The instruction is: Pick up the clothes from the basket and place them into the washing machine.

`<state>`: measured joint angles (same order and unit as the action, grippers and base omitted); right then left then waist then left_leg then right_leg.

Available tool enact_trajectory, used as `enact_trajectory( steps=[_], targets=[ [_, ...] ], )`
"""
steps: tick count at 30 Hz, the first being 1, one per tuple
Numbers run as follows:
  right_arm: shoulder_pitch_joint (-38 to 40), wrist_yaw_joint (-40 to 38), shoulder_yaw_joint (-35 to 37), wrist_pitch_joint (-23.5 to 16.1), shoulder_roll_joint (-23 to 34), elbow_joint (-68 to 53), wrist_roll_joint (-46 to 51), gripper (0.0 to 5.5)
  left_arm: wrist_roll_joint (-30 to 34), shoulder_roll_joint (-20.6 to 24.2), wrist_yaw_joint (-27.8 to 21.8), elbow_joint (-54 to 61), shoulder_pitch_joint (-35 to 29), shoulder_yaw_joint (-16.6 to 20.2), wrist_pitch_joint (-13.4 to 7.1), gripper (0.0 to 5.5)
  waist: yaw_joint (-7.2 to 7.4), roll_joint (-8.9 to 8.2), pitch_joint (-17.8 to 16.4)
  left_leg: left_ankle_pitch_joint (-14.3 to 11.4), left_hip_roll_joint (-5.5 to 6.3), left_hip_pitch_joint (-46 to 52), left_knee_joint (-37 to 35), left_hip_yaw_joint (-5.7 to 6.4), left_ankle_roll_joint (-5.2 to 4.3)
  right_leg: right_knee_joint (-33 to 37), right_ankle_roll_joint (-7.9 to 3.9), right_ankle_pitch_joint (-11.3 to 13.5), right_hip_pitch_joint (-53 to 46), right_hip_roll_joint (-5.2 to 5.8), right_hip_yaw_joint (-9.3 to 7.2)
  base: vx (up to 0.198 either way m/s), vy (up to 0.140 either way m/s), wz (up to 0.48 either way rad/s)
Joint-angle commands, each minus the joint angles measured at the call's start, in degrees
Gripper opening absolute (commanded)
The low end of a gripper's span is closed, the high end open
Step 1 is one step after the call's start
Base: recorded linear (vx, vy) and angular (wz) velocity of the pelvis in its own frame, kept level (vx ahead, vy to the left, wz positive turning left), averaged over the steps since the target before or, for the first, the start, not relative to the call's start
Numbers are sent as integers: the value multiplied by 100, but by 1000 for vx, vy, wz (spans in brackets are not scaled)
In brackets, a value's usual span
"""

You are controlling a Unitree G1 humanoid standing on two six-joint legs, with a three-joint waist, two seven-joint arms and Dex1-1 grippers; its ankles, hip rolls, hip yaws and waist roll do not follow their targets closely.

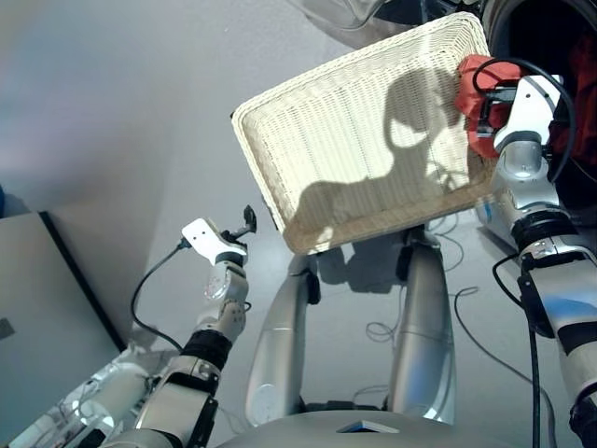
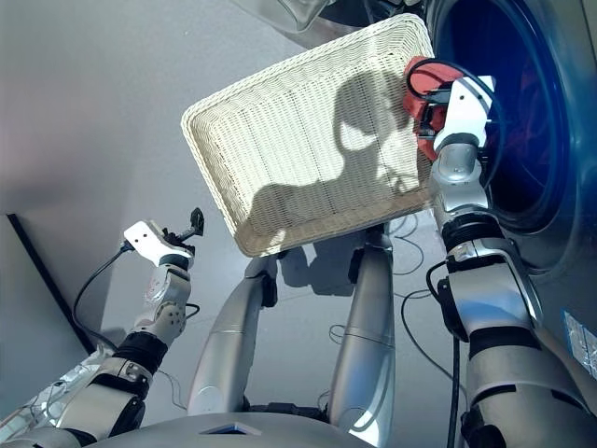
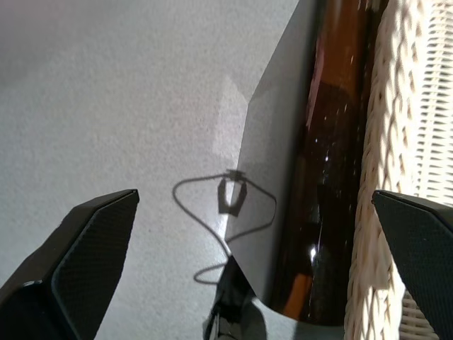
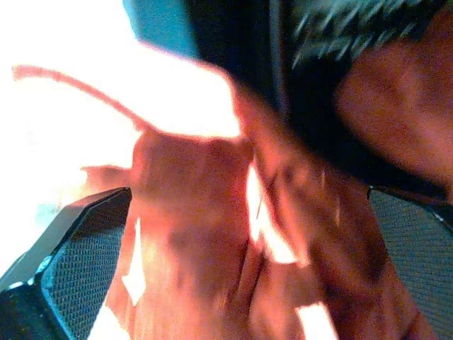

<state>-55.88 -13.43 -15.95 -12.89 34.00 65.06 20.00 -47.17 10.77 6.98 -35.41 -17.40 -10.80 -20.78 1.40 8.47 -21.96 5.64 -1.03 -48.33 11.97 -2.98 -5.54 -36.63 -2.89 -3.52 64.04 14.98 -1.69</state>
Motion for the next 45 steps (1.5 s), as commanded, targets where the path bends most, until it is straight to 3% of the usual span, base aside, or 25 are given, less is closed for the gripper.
enact_trajectory(
  steps=[1,6,7,8,9,10,16,26,28,33,36,41,43,45],
  targets=[
    [-352,214,-219,-79,95,333,-235,550,-31,385,-111,-80,-112,426,-148,550,21,-74,-48,-898,-265,132,1081,254,-3,646,-518,958,-215,39,66,0,0,0],
    [-650,197,-163,63,145,900,-264,550,-39,404,-69,-202,-183,435,-136,550,-74,-20,-62,-891,-279,63,1076,283,4,553,-500,905,-78,17,88,0,0,0],
    [-701,180,-162,80,156,935,-278,518,-41,406,-64,-205,-181,435,-135,550,-82,-10,-63,-891,-276,42,1088,283,7,538,-497,897,-62,10,87,0,0,0],
    [-760,154,-149,83,163,985,-266,244,-26,406,-55,-209,-181,428,-129,550,-93,-4,-69,-887,-275,17,1107,281,7,510,-494,888,-37,5,85,0,0,0],
    [-770,136,-140,95,164,1013,-270,37,-14,398,-56,-208,-174,416,-120,550,-99,1,-70,-890,-273,9,1119,285,9,490,-494,881,-24,-1,90,0,0,0],
    [-796,105,-121,93,164,1010,-263,0,0,390,-50,-210,-173,407,-117,550,-102,6,-76,-892,-270,8,1124,288,12,454,-495,871,-4,-10,98,0,0,0],
    [-813,-44,72,-26,127,819,34,0,69,380,-51,-192,-176,381,-121,550,-88,14,-81,-907,-276,29,1144,266,4,391,-506,856,11,-38,103,0,0,0],
    [-150,505,1491,-1059,-492,-322,3166,0,35,307,-7,-118,-198,462,-290,550,51,31,-112,-959,-327,208,1023,218,-36,563,-554,848,-162,-69,84,0,0,0],
    [-153,914,1713,-1146,-645,-460,3992,0,12,303,-39,-91,-188,440,-297,550,55,46,-115,-963,-343,248,979,204,-46,596,-564,856,-184,-75,86,0,0,0],
    [-138,1159,1939,-1295,-771,-577,4689,0,-87,249,-127,-167,-130,394,-268,550,73,44,-89,-984,-348,315,957,181,-58,611,-566,851,-211,-85,115,0,0,0],
    [-179,952,1939,-1355,-711,-586,4513,0,-95,255,-126,-191,-113,387,-298,550,78,59,-75,-977,-354,324,935,171,-67,622,-574,856,-210,-77,115,0,0,0],
    [-296,987,2294,-1706,-940,-787,5182,0,-92,212,-76,-157,-73,299,-316,550,79,111,-64,-995,-359,339,916,169,-61,595,-589,839,-189,-74,122,0,0,0],
    [-322,854,2119,-1636,-834,-780,4789,0,-65,224,-67,-166,-66,309,-331,550,67,102,-72,-982,-361,321,922,164,-63,588,-588,851,-180,-74,126,0,0,0],
    [-317,424,1776,-1473,-524,-739,3717,0,-4,229,-48,-164,-36,343,-341,550,58,73,-75,-963,-369,309,921,167,-65,590,-578,868,-181,-62,121,0,0,0]
  ],
)
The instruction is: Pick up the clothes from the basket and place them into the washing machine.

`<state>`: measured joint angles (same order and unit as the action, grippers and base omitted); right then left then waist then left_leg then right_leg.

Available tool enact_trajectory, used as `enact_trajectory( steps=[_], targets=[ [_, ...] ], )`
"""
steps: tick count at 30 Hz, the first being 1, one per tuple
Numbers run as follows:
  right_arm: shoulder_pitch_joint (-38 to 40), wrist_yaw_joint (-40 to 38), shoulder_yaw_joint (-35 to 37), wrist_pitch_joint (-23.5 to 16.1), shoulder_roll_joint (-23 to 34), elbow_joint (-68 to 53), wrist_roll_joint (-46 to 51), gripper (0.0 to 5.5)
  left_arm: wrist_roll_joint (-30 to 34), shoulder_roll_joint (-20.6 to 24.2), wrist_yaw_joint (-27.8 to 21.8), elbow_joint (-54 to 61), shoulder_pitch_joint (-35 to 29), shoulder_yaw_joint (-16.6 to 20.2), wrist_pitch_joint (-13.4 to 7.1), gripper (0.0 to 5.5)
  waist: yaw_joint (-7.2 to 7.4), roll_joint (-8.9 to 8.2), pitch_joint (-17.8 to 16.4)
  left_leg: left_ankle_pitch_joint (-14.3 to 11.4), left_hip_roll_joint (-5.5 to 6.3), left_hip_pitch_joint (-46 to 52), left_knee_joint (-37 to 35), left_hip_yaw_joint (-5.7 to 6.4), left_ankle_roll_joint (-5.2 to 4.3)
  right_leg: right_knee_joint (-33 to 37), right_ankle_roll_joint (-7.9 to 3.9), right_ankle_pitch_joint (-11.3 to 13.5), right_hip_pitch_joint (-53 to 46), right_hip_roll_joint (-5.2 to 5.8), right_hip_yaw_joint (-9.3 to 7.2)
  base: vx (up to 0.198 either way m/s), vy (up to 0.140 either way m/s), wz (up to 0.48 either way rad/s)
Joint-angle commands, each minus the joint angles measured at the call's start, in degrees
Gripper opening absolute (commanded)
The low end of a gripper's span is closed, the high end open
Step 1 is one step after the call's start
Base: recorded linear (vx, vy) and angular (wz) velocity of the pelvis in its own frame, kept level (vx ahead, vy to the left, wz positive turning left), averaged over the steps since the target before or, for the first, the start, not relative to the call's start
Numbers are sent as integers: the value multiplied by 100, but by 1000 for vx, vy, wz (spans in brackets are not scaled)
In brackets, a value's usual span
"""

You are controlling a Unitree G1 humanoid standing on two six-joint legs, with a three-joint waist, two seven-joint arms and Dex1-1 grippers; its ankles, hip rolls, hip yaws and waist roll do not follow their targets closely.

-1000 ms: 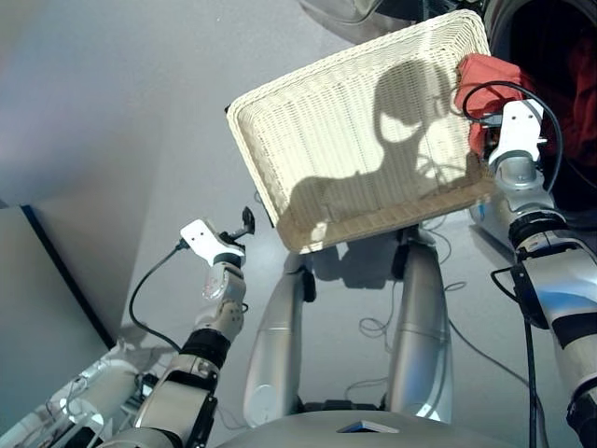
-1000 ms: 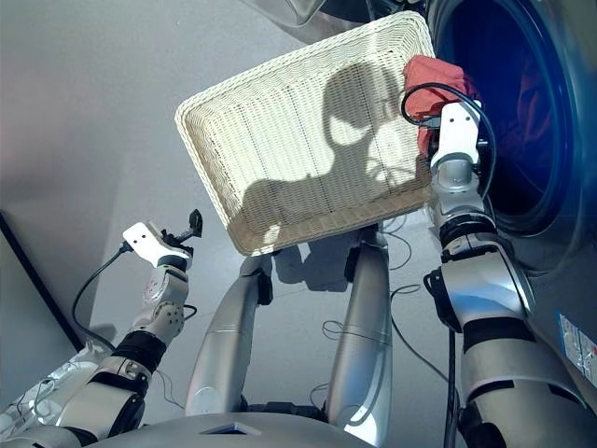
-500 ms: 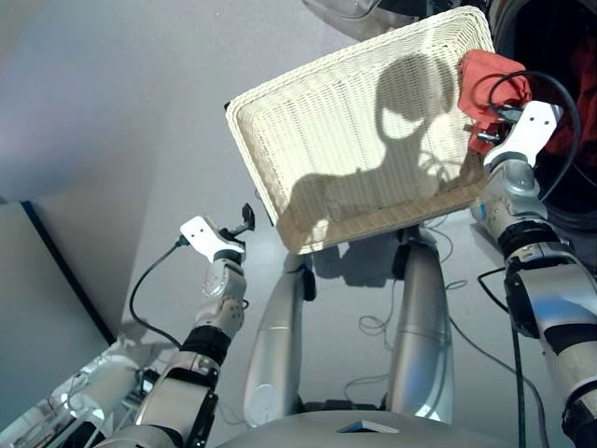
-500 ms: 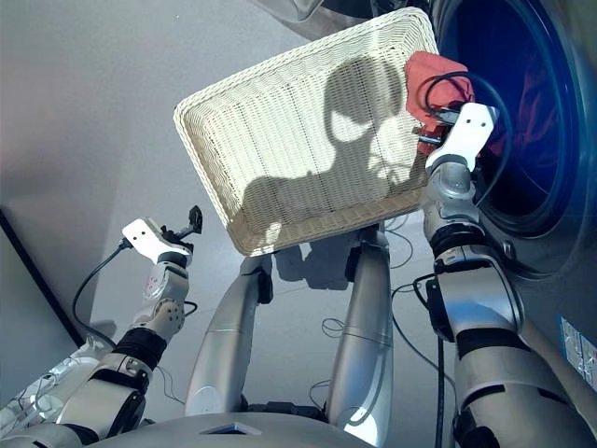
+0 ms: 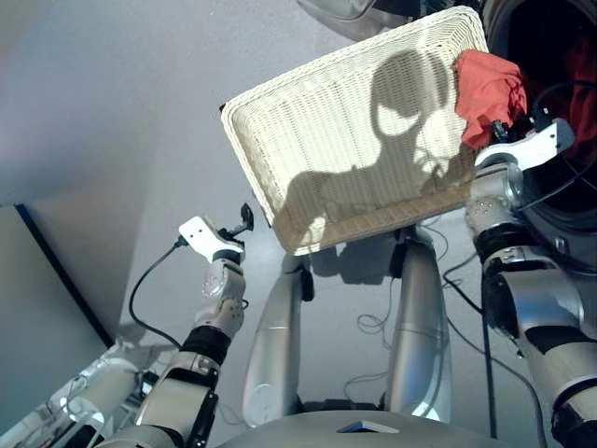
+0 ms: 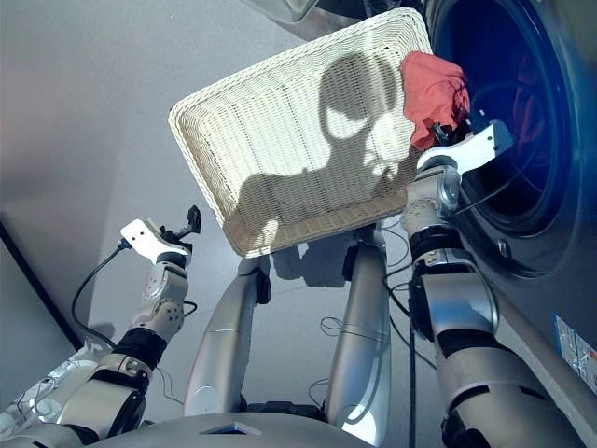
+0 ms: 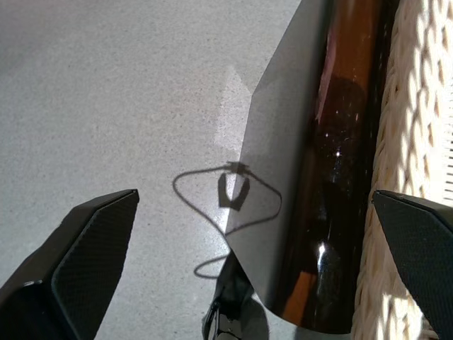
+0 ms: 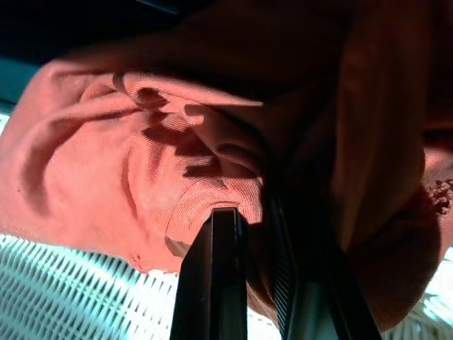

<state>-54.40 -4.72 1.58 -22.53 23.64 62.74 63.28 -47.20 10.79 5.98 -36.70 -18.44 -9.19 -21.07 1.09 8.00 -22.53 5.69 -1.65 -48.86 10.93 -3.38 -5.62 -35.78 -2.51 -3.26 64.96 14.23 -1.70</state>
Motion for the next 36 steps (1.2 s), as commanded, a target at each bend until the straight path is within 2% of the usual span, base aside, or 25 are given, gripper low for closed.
enact_trajectory(
  steps=[1,4,6,7,8,10,13,14,16,19,21,22,23,24,25,26,27,28,29,30,31,32,33,36],
  targets=[
    [-509,-801,-429,-266,807,-401,-1907,0,53,254,57,-42,90,205,-309,550,65,82,-11,-941,-303,359,1021,208,-58,511,-614,885,-268,16,132,0,0,0],
    [-570,-1391,-1044,221,1155,-419,-3554,0,195,261,102,-66,29,253,-337,550,84,47,1,-932,-301,319,1052,219,-56,533,-602,907,-283,15,97,0,0,0],
    [-602,-1892,-1829,794,1499,-515,-5664,0,300,262,191,-69,33,347,-301,550,69,-3,31,-910,-294,294,1054,222,-46,593,-601,961,-289,18,89,0,0,0],
    [-636,-1951,-1969,1019,1597,-532,-6163,0,345,283,208,-40,36,364,-299,550,74,-4,28,-913,-293,283,1066,236,-43,592,-600,955,-295,15,77,0,0,0],
    [-705,-2134,-2489,1462,1788,-602,-7365,0,339,288,209,-38,12,402,-267,550,69,-17,48,-902,-292,281,1045,237,-45,612,-597,955,-297,11,70,0,0,0],
    [-655,-2111,-2584,1711,1830,-689,-8074,0,403,289,203,43,4,445,-243,550,88,-22,53,-907,-295,275,1047,262,-46,596,-600,940,-308,7,48,0,0,0],
    [-704,-2083,-2765,1821,1805,-538,-8584,0,456,278,173,14,-31,441,-228,550,71,-34,62,-902,-291,291,1027,285,-50,619,-602,945,-323,14,40,0,0,0],
    [-811,-1992,-3072,1952,1796,-461,-9057,0,470,318,125,28,-80,440,-223,550,57,-37,64,-888,-295,306,996,304,-60,628,-607,944,-330,8,32,0,0,0],
    [-770,-2006,-3276,1966,1779,-594,-9424,0,491,322,113,14,-102,464,-211,550,60,-47,64,-878,-298,326,980,297,-64,639,-616,950,-344,12,29,0,0,0],
    [-659,-1983,-2975,1767,1624,-772,-8927,0,505,324,119,16,-129,434,-239,550,67,-58,59,-857,-301,356,941,311,-66,659,-622,968,-363,19,20,0,0,0],
    [-293,-1835,-2159,1163,1180,-983,-7128,0,497,324,176,24,-147,388,-291,550,74,-73,48,-847,-292,378,942,328,-52,697,-625,983,-420,28,-15,0,0,0],
    [-287,-1832,-2153,1163,1182,-985,-7126,0,496,327,176,25,-146,382,-292,550,68,-76,49,-850,-294,380,943,325,-52,696,-625,982,-421,26,-14,0,0,0],
    [-140,-1579,-1778,862,925,-927,-6061,0,467,320,179,15,-143,329,-293,550,65,-81,51,-858,-300,401,945,326,-44,712,-628,978,-447,24,-15,0,0,0],
    [-56,-1369,-1494,575,766,-1020,-5157,119,405,364,167,7,-144,342,-273,550,78,-100,50,-865,-299,413,963,334,-40,708,-621,961,-465,8,-13,0,0,0],
    [-55,-1367,-1493,574,767,-1019,-5155,93,404,365,166,7,-143,341,-273,550,76,-101,49,-865,-299,415,962,333,-40,707,-621,961,-466,8,-12,0,0,0],
    [6,-1219,-1195,319,605,-942,-4375,0,343,381,165,-3,-116,373,-287,550,79,-110,51,-886,-309,472,945,325,-38,746,-622,958,-497,6,-20,0,0,0],
    [5,-1216,-1195,316,605,-938,-4372,0,342,382,165,-3,-116,373,-287,550,77,-112,49,-886,-310,476,943,323,-38,747,-622,959,-500,4,-19,0,0,0],
    [7,-985,-1140,216,574,-911,-4021,63,311,394,116,20,-74,387,-289,550,83,-116,51,-891,-323,505,923,307,-44,788,-621,969,-531,0,-12,0,0,0],
    [12,-962,-1169,201,579,-913,-4025,28,299,401,92,12,-68,408,-285,550,87,-125,55,-888,-326,525,909,300,-46,803,-620,978,-542,-9,-9,0,0,0],
    [11,-961,-1170,200,579,-912,-4024,28,298,401,91,12,-68,409,-285,550,87,-126,53,-887,-326,528,908,300,-46,804,-620,979,-544,-10,-9,0,0,0],
    [12,-888,-1205,201,603,-922,-3999,119,297,406,57,17,-56,417,-291,550,95,-133,56,-883,-327,538,897,302,-53,817,-620,982,-555,-14,-14,0,0,0],
    [33,-840,-1210,210,606,-886,-3919,140,286,397,22,-29,-50,432,-300,550,95,-143,71,-881,-329,559,885,300,-59,824,-619,980,-582,-16,-20,0,0,0],
    [32,-840,-1210,209,606,-886,-3919,2,286,397,22,-30,-50,433,-300,550,95,-142,70,-881,-329,560,885,300,-59,824,-619,980,-583,-16,-21,0,0,0],
    [-31,-995,-1247,287,670,-826,-4182,0,274,378,11,-87,-44,476,-343,550,91,-150,92,-880,-338,579,862,297,-65,856,-613,987,-614,-17,-18,0,0,0]
  ],
)
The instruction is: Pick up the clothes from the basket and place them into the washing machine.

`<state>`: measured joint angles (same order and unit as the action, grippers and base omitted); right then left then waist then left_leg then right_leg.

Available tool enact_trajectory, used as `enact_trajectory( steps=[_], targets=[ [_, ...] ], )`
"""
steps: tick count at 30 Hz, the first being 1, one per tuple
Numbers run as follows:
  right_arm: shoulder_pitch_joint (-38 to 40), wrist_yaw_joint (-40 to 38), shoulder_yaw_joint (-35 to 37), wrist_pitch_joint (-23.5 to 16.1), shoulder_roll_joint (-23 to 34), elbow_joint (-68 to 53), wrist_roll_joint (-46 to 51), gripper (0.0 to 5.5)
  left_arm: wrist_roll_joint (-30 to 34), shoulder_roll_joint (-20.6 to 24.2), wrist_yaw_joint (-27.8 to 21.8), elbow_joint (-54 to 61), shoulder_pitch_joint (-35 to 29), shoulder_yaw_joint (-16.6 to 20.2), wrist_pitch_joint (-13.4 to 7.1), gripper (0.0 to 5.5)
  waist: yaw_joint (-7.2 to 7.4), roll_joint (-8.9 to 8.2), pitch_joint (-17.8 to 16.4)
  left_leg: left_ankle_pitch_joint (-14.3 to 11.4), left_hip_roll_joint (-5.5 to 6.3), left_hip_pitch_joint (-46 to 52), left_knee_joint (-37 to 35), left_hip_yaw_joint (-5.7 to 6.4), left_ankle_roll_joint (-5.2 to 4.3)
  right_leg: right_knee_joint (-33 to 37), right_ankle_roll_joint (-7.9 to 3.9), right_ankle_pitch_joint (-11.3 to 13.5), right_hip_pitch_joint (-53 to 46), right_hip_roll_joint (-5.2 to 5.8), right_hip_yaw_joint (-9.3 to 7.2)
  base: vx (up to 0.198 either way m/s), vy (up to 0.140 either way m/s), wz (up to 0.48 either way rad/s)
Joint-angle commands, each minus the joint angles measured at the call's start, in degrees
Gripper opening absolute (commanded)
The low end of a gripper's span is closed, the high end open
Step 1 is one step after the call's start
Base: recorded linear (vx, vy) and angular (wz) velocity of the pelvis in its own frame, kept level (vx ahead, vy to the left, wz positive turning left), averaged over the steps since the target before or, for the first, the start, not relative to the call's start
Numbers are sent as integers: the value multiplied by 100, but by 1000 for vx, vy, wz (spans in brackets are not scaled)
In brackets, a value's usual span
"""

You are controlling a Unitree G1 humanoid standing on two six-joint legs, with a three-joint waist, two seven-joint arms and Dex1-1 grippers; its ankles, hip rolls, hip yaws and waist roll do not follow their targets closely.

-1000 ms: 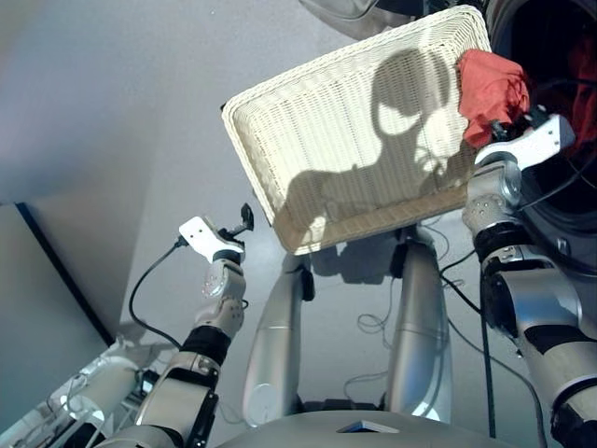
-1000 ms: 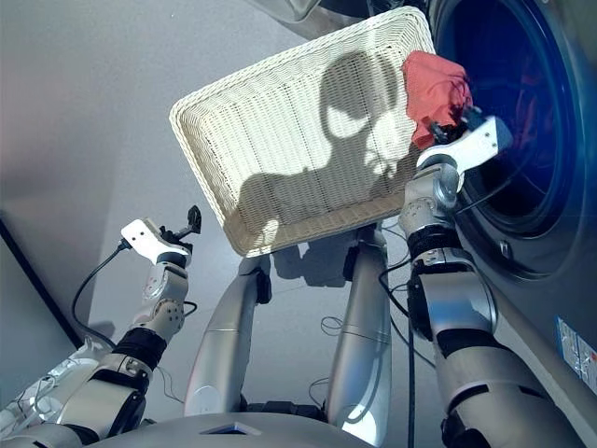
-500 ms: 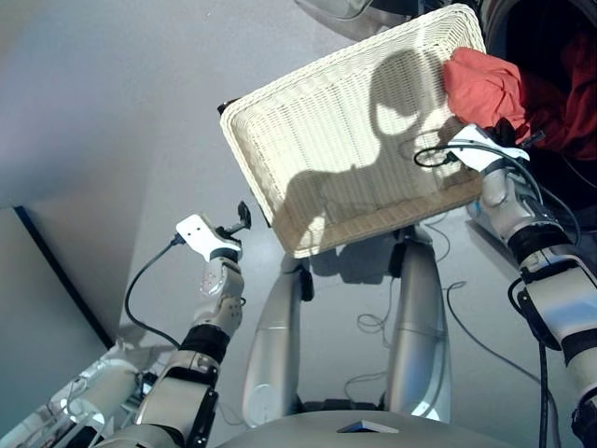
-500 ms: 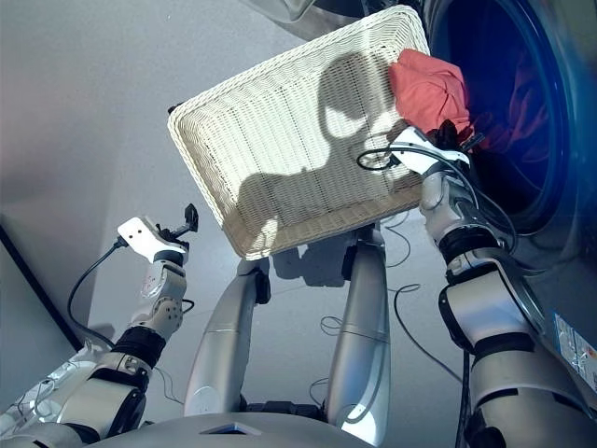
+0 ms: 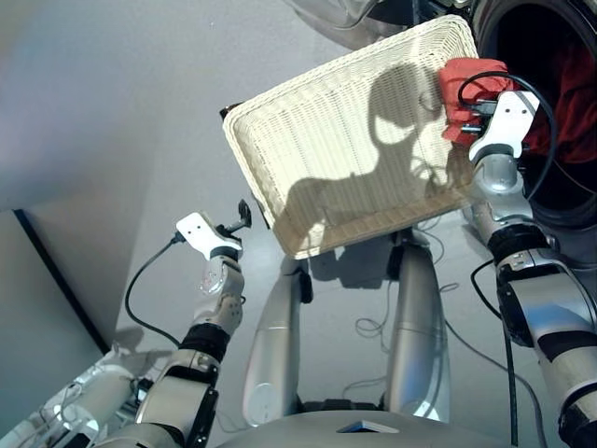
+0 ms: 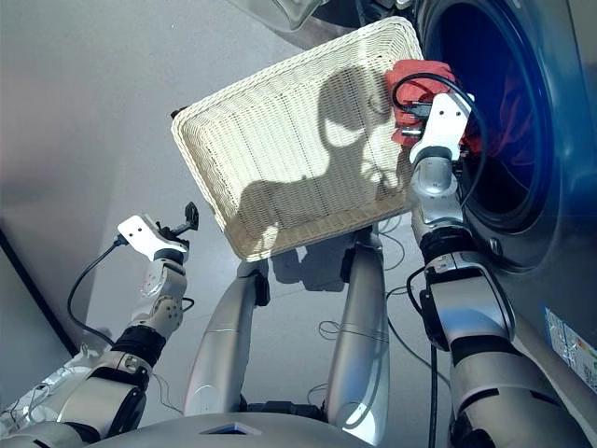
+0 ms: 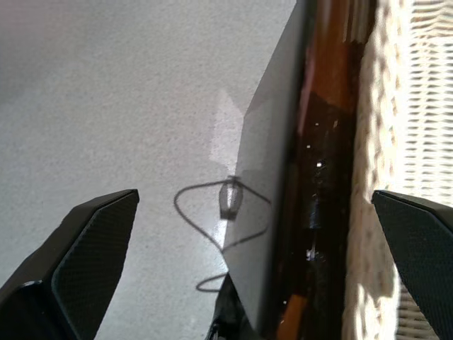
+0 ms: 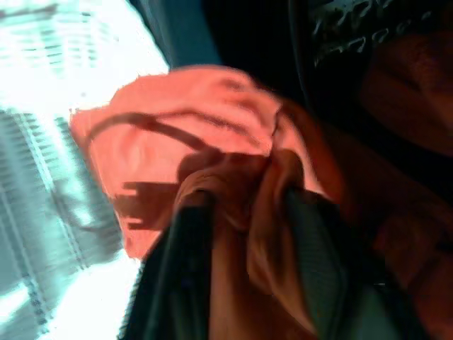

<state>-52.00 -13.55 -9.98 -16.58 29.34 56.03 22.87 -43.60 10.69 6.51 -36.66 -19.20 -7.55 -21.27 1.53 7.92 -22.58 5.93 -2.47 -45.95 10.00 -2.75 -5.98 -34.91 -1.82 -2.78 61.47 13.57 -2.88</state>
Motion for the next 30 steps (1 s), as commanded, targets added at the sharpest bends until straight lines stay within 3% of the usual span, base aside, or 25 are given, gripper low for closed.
enact_trajectory(
  steps=[1,4,10,12,13,23,30],
  targets=[
    [-334,-238,-106,-254,146,-79,-314,0,-62,387,-22,-109,36,318,-333,550,41,-139,103,-900,-260,287,947,232,-29,774,-682,938,-265,48,96,0,0,0],
    [-529,-915,-123,16,285,-8,-1195,0,27,384,103,-74,64,337,-368,550,18,-112,119,-904,-253,291,936,234,-26,770,-680,937,-252,45,106,0,0,0],
    [-1076,-1168,-245,348,510,527,-1643,0,132,455,191,6,111,211,-361,550,-81,-24,113,-895,-244,200,966,242,-17,675,-688,932,-128,56,145,0,0,0],
    [-1166,-1052,-386,385,541,633,-1679,494,130,463,177,32,139,197,-350,550,-97,-12,106,-884,-239,175,977,236,-22,667,-687,937,-108,65,145,0,0,0],
    [-1234,-882,-534,405,554,685,-1692,550,121,484,144,23,147,176,-330,550,-109,-15,100,-874,-236,151,983,237,-22,661,-688,945,-91,67,148,0,0,0],
    [-1060,144,-1457,441,481,845,-2001,550,-8,532,-143,-218,53,255,-188,550,-91,-115,125,-861,-211,75,1068,284,-12,606,-672,953,-70,85,98,0,0,0],
    [-1391,-163,-1333,702,497,1490,-2200,550,8,575,-79,-178,35,207,-145,550,-172,-87,111,-873,-203,23,1097,284,3,497,-672,913,32,87,111,0,0,0]
  ],
)
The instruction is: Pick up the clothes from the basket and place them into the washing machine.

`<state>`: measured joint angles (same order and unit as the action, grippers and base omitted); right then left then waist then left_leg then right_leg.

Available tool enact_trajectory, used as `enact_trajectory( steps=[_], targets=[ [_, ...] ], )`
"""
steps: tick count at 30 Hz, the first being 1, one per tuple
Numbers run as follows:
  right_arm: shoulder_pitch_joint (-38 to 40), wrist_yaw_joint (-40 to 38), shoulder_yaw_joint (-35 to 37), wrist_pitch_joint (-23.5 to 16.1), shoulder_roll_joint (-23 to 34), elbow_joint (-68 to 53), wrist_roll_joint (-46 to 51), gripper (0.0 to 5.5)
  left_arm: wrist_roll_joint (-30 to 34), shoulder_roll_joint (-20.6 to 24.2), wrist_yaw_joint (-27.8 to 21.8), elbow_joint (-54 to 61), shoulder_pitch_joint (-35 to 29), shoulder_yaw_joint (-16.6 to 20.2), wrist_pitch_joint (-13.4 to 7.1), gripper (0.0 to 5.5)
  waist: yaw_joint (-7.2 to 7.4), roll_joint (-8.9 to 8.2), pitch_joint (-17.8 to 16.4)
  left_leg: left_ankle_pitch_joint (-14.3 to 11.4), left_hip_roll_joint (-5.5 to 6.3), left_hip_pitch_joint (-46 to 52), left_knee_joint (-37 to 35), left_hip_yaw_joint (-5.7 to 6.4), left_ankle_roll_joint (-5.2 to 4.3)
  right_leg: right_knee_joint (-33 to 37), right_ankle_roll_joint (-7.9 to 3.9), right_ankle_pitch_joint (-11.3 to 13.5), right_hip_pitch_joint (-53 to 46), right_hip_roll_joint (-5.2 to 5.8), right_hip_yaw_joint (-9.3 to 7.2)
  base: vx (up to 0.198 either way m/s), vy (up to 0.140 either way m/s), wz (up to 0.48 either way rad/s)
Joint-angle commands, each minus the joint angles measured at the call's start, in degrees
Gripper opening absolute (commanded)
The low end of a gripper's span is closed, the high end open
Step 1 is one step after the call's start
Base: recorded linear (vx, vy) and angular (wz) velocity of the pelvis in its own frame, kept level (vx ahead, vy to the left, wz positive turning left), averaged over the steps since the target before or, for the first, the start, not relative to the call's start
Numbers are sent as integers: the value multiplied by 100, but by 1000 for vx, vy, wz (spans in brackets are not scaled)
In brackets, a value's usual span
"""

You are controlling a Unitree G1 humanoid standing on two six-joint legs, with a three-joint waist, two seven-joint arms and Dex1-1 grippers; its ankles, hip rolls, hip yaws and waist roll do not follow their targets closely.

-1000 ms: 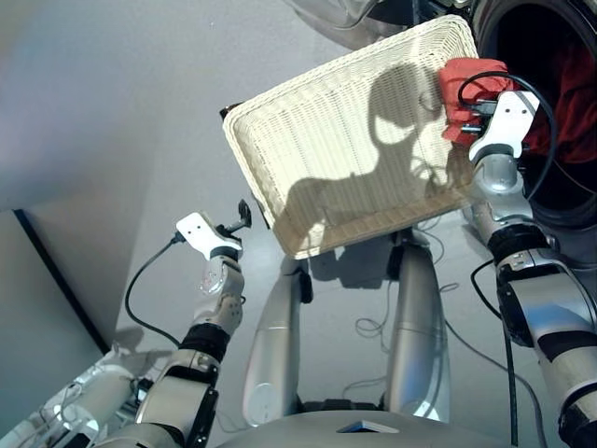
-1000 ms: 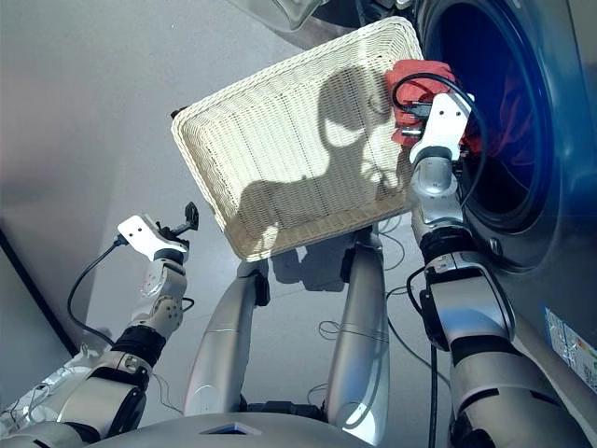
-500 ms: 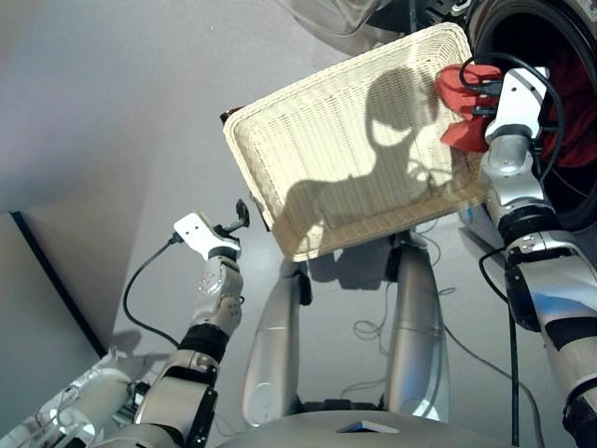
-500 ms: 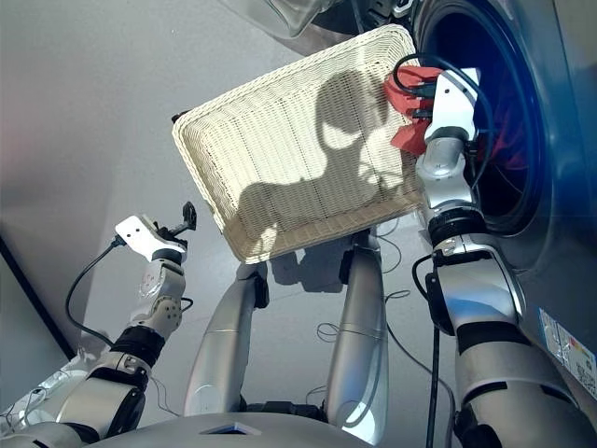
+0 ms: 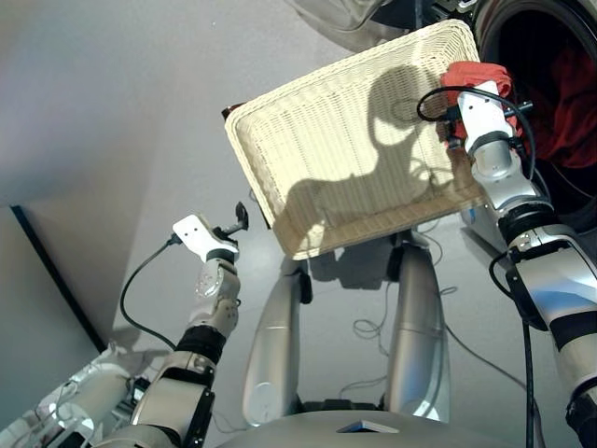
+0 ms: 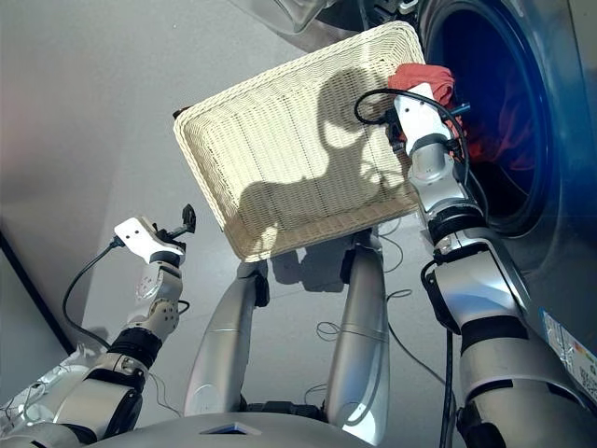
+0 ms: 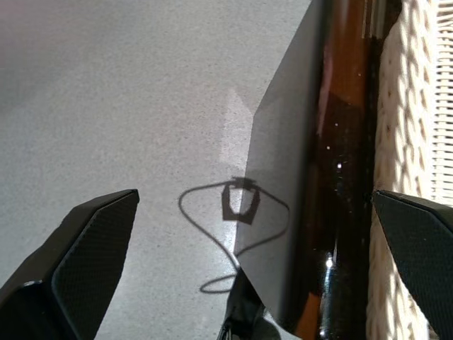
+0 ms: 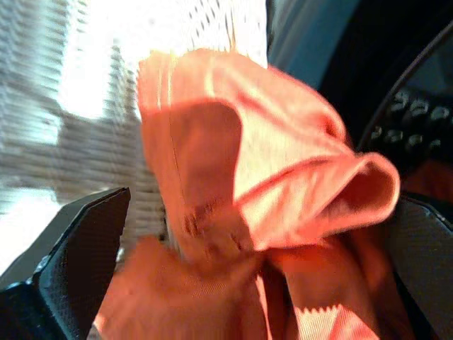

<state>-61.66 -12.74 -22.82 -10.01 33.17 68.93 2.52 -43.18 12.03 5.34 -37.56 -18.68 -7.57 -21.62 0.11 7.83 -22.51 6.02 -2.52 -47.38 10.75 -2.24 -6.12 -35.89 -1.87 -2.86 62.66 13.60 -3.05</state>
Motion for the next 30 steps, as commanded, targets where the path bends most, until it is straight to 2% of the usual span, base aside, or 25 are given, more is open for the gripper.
enact_trajectory(
  steps=[1,5,8,9,18,23,26,30],
  targets=[
    [-496,-294,-40,87,119,291,-220,550,-34,443,51,-81,-8,198,-103,550,-41,-68,101,-881,-191,145,1033,236,21,561,-666,912,-57,85,133,0,0,0],
    [-739,-377,-51,180,116,481,-294,550,-25,454,96,-124,-16,180,-83,550,-67,-59,86,-891,-174,66,1099,246,29,442,-654,874,40,72,149,0,0,0],
    [-860,-321,-81,228,104,682,-232,58,-44,451,92,-163,-43,166,-64,550,-68,-61,60,-893,-158,-8,1170,263,31,356,-648,861,94,77,148,0,0,0],
    [-912,-332,-85,238,94,717,-213,0,-50,449,93,-171,-55,158,-60,550,-69,-63,53,-891,-153,-26,1189,268,30,328,-646,859,108,74,143,0,0,0],
    [-835,-733,510,111,-38,621,493,0,4,441,167,-116,-59,103,-81,550,-12,-83,49,-947,-138,-18,1306,245,45,281,-646,845,58,54,147,0,0,0],
    [-624,-1783,1484,-134,73,165,1091,0,116,450,416,116,21,108,-222,550,43,-17,55,-1005,-128,79,1270,219,48,364,-676,826,-60,56,172,0,0,0],
    [-621,-2461,1851,-125,360,-143,951,0,199,479,494,307,140,74,-309,550,58,74,60,-1009,-123,116,1184,186,53,425,-690,821,-80,87,213,-8,43,9],
    [-932,-2843,1985,-73,1053,-76,1177,0,131,512,499,338,204,23,-315,550,58,141,72,-1053,-94,-9,1323,167,57,237,-688,771,114,119,310,-18,42,24]
  ],
)
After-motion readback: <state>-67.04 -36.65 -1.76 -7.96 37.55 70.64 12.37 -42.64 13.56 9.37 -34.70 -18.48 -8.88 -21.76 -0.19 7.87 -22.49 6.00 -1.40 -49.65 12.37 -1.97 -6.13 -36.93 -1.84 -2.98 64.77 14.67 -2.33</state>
